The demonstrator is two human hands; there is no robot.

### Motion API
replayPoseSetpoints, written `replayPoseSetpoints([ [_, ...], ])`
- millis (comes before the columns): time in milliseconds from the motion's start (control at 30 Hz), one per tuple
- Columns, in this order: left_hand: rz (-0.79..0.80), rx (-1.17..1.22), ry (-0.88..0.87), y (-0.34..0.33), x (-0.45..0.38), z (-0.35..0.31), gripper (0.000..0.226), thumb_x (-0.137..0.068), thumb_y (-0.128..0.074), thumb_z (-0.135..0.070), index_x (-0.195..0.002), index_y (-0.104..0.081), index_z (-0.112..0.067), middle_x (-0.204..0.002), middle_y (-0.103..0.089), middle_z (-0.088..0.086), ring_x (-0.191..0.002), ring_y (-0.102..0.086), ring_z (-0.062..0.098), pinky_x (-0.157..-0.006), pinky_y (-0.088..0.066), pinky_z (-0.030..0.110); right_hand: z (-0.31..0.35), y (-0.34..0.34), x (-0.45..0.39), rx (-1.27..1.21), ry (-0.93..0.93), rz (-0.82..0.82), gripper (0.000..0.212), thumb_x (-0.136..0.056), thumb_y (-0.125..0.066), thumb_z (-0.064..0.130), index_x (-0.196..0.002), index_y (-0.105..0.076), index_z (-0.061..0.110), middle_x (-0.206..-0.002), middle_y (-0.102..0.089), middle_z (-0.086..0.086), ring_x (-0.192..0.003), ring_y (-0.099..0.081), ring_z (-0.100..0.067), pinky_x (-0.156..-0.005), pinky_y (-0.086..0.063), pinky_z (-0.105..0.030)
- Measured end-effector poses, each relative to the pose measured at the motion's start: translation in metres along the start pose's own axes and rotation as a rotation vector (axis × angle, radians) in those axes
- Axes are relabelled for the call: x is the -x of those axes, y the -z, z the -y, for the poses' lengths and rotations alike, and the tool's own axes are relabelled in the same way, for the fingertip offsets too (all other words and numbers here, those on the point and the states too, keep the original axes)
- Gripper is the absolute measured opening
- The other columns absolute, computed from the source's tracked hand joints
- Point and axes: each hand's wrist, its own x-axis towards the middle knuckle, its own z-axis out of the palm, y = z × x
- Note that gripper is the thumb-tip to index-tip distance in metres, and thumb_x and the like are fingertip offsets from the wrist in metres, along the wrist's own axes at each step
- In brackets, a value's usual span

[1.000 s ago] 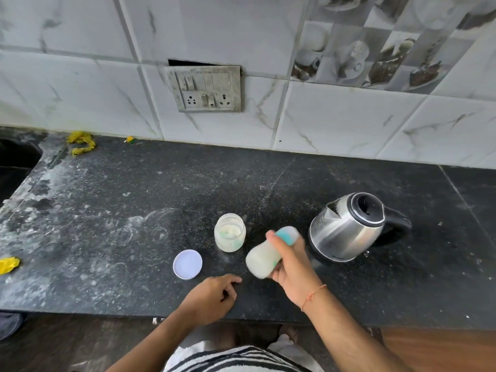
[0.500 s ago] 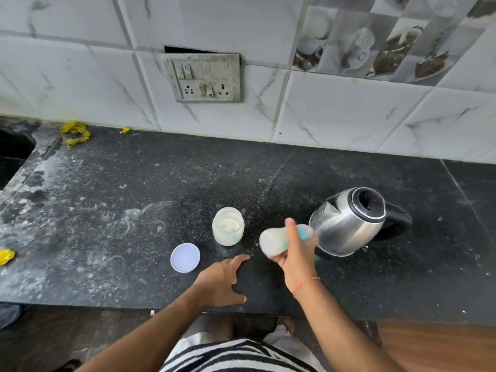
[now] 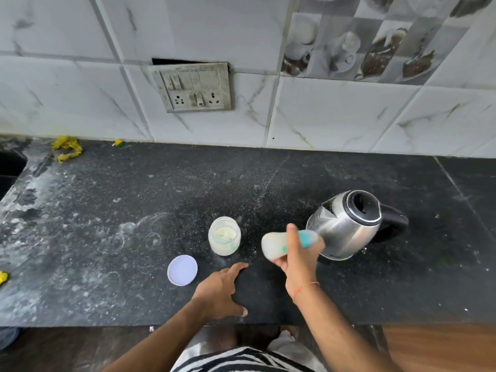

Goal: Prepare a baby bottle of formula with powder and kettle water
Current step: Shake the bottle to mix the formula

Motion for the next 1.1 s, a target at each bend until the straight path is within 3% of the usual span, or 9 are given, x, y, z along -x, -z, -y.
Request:
replayPoseSetpoints([
  [100,-0.015,-0.002,0.014,-0.002,0.002,0.002,0.118,-0.063,-0.088,-0.062,-0.162,-0.025,-0.048,-0.126,-0.067,-0.011,-0.122,-0.066,0.019,-0.095,-0.058,0.039,0.002,-0.005,0.014,0.032,-0.145,0.176,0.054,-0.087,-0.089,0.041,-0.127,-0.054,0.045,-0.122,-0.065,-0.003,-0.1,-0.076,-0.02,-0.063,-0.069,-0.048],
  [200,-0.006,-0.023,0.006,0.0,0.001,0.002,0.12,-0.062,-0.086,-0.063,-0.164,-0.024,-0.05,-0.115,-0.06,-0.015,-0.118,-0.065,0.018,-0.094,-0.058,0.041,0.005,-0.007,0.007,0.045,0.059,0.082,0.048,-0.094,-0.085,0.035,-0.128,-0.05,0.036,-0.122,-0.062,-0.003,-0.103,-0.073,-0.02,-0.068,-0.069,-0.052],
  [367,0.003,-0.01,0.022,-0.003,0.001,0.003,0.116,-0.064,-0.087,-0.063,-0.16,-0.024,-0.05,-0.13,-0.064,-0.012,-0.121,-0.065,0.02,-0.096,-0.059,0.042,0.005,-0.006,0.008,0.05,-0.146,0.19,0.055,-0.086,-0.09,0.042,-0.128,-0.053,0.047,-0.122,-0.067,0.0,-0.098,-0.078,-0.019,-0.064,-0.069,-0.045],
  [467,0.009,-0.03,0.012,-0.001,0.0,0.002,0.118,-0.067,-0.088,-0.061,-0.164,-0.02,-0.051,-0.118,-0.06,-0.012,-0.123,-0.062,0.02,-0.098,-0.056,0.041,0.004,-0.003,0.0,0.048,0.062,0.037,0.048,-0.094,-0.084,0.036,-0.128,-0.05,0.036,-0.123,-0.064,-0.005,-0.103,-0.074,-0.022,-0.071,-0.069,-0.053],
  [633,0.001,-0.028,0.041,-0.003,0.001,0.001,0.12,-0.065,-0.088,-0.064,-0.164,-0.024,-0.044,-0.137,-0.062,-0.01,-0.127,-0.062,0.021,-0.099,-0.057,0.044,0.004,-0.007,0.007,0.125,-0.175,0.184,0.053,-0.084,-0.091,0.042,-0.124,-0.057,0.047,-0.121,-0.068,-0.003,-0.1,-0.077,-0.022,-0.066,-0.069,-0.048],
  [700,0.005,-0.039,0.032,-0.001,0.0,0.001,0.121,-0.064,-0.087,-0.065,-0.164,-0.02,-0.049,-0.137,-0.062,-0.01,-0.127,-0.062,0.021,-0.1,-0.057,0.044,0.003,-0.006,0.004,0.188,0.033,0.135,0.048,-0.091,-0.087,0.037,-0.126,-0.054,0.038,-0.122,-0.066,-0.007,-0.1,-0.075,-0.022,-0.073,-0.07,-0.056],
  [867,0.01,-0.028,0.035,-0.002,0.001,0.002,0.119,-0.062,-0.085,-0.067,-0.162,-0.023,-0.047,-0.142,-0.062,-0.01,-0.131,-0.061,0.021,-0.101,-0.058,0.045,0.0,-0.009,0.009,0.174,-0.122,0.211,0.052,-0.085,-0.089,0.043,-0.123,-0.055,0.048,-0.119,-0.067,0.0,-0.101,-0.076,-0.021,-0.066,-0.066,-0.04],
  [1000,0.011,-0.027,0.025,0.0,0.0,0.0,0.12,-0.065,-0.086,-0.064,-0.165,-0.02,-0.05,-0.137,-0.062,-0.009,-0.127,-0.061,0.021,-0.101,-0.057,0.044,0.003,-0.008,-0.007,0.093,0.032,0.031,0.046,-0.095,-0.082,0.036,-0.128,-0.05,0.033,-0.123,-0.065,-0.007,-0.102,-0.073,-0.021,-0.076,-0.069,-0.056],
  [1100,0.022,-0.022,0.043,0.0,0.002,-0.001,0.118,-0.066,-0.088,-0.063,-0.164,-0.025,-0.043,-0.141,-0.062,-0.008,-0.13,-0.062,0.022,-0.103,-0.057,0.045,0.001,-0.013,0.01,0.205,-0.105,0.224,0.054,-0.083,-0.087,0.05,-0.125,-0.054,0.049,-0.122,-0.067,0.0,-0.102,-0.075,-0.02,-0.076,-0.07,-0.05],
])
